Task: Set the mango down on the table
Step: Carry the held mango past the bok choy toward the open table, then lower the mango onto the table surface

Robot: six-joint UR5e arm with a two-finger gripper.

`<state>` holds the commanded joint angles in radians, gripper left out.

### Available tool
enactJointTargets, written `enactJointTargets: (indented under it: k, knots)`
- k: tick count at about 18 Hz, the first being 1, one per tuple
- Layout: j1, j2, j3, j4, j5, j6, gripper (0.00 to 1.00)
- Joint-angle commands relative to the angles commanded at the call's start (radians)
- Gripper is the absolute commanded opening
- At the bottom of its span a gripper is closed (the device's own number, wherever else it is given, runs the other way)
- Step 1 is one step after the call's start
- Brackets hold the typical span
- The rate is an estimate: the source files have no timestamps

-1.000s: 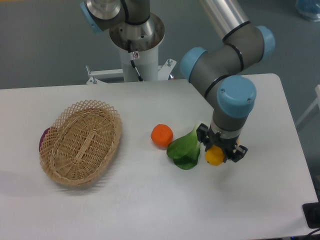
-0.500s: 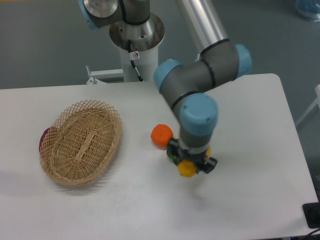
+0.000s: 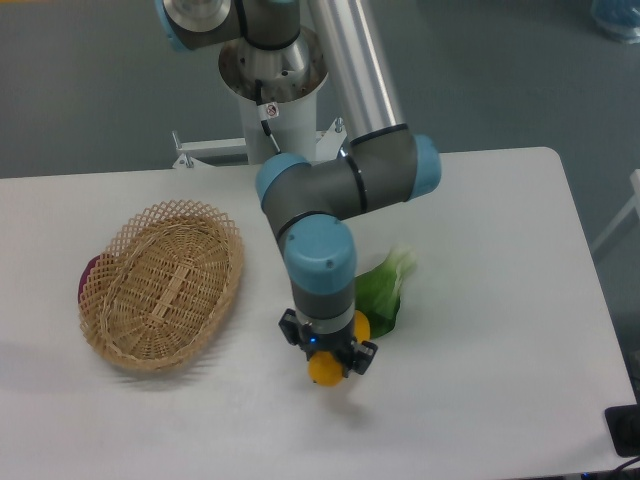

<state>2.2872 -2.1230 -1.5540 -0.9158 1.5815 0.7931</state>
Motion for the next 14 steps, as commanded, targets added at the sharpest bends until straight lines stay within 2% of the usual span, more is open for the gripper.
enactJointTargets:
  k: [5,8,12,14]
  knots:
    - [0.008,-0.023,0.006,0.008,0.002,0.023,0.42]
    - [0.029,-0.049,0.034,0.014,0.029,0.037,0.42]
    - [0.029,-0.080,0.066,0.012,0.032,0.034,0.51]
    - [0.029,-0.089,0.074,0.014,0.031,0.037,0.59]
